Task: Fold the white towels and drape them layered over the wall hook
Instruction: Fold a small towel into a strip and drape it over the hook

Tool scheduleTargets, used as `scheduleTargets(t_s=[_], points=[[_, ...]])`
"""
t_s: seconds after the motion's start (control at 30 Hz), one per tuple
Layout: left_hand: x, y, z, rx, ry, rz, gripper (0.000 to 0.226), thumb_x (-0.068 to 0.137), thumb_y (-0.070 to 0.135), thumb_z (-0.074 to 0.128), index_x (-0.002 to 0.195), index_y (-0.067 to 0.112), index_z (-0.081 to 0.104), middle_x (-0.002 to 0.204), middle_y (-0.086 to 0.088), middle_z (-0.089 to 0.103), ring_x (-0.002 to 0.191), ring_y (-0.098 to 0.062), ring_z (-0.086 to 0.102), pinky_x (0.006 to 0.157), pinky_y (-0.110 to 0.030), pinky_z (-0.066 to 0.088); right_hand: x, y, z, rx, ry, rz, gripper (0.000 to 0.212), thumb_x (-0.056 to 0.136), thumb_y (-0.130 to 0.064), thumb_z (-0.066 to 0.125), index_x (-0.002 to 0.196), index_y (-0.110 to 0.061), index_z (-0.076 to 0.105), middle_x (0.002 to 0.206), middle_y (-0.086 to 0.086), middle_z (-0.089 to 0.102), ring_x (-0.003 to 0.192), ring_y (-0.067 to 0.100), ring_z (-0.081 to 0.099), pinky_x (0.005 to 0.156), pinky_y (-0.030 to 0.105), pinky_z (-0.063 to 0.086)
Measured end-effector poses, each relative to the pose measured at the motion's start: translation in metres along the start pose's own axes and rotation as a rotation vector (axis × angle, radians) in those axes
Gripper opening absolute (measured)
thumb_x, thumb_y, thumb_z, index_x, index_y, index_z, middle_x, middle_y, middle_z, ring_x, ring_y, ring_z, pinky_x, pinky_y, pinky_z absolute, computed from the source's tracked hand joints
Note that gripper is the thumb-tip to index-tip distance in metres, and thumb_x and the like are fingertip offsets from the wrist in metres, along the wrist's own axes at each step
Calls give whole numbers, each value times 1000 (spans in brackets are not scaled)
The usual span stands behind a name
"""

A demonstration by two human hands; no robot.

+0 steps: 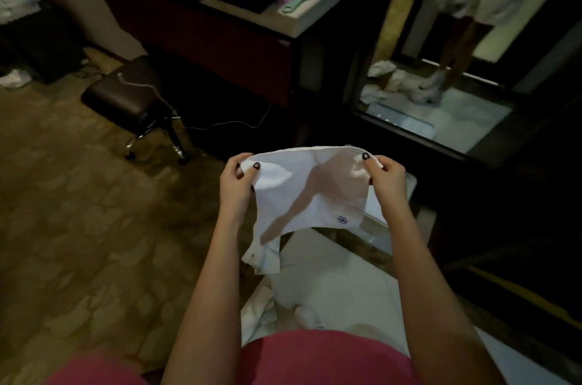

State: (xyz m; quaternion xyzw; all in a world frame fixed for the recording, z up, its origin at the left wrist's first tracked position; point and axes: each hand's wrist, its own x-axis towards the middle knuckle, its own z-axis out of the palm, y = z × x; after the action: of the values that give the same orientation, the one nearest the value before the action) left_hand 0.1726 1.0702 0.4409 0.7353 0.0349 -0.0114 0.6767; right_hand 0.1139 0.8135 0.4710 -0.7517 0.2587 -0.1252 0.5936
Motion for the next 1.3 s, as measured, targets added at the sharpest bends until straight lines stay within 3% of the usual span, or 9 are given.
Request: scheduleTargets(t_s=[0.2,0.33,0.47,0.53,0.73,0.87,1.03,1.13,1.3], points=[[-30,-5,31,160,-109,114,9,97,18,57,105,18,61,100,3,64,97,-17,62,79,-30,51,-70,20,-51,-34,281,82,26,94,-23,60,68,-16,63,57,-2,50,56,10,45,57,29,36],[-51,7,60,231,-184,196,7,96,24,58,98,30,60,89,13,63,86,-5,62,70,-21,48,-115,23,-87,-38,385,86,21,95,-22,57,83,-11,70,68,10,61,60,12,51,58,27,40],[-75,27,104,230,-328,258,2,96,27,59,94,29,60,83,1,63,74,-10,60,65,-26,50,-153,29,-130,-29,568,96,18,99,-22,54,102,-15,70,80,2,67,71,13,61,63,24,47],[-93,36,128,220,-419,292,4,96,26,59,92,26,60,83,-7,63,70,-12,58,61,-24,47,-171,34,-153,-31,651,91,17,100,-20,53,97,-13,68,77,2,65,69,15,60,61,24,48],[-155,54,204,217,-611,331,7,97,25,57,95,20,61,79,-18,61,64,-19,52,58,-38,41,-215,54,-226,-69,837,84,19,99,-18,53,89,-10,67,71,1,61,63,10,56,55,18,41],[-203,64,257,177,-726,314,15,99,22,55,85,25,52,66,-6,55,53,-14,54,59,-42,49,-243,70,-283,-61,935,123,18,99,-20,54,92,-13,68,71,-2,61,63,8,56,56,20,40],[-277,76,327,54,-820,275,22,96,14,58,80,27,58,66,1,62,57,-8,63,56,-23,52,-277,83,-359,-64,968,139,12,97,-19,58,102,-17,69,86,-1,67,80,13,65,66,27,55],[-323,82,369,-18,-854,229,22,95,10,60,80,26,64,62,4,66,58,-8,67,55,-17,52,-292,88,-404,-27,921,78,26,92,-13,65,117,-22,65,98,-8,67,85,5,66,65,20,56],[-389,88,431,-62,-989,185,17,94,7,61,88,23,62,76,-3,70,68,-14,71,61,-19,54,-305,96,-470,-32,777,107,16,90,-12,68,94,-28,70,92,-2,72,82,10,71,65,18,57]])
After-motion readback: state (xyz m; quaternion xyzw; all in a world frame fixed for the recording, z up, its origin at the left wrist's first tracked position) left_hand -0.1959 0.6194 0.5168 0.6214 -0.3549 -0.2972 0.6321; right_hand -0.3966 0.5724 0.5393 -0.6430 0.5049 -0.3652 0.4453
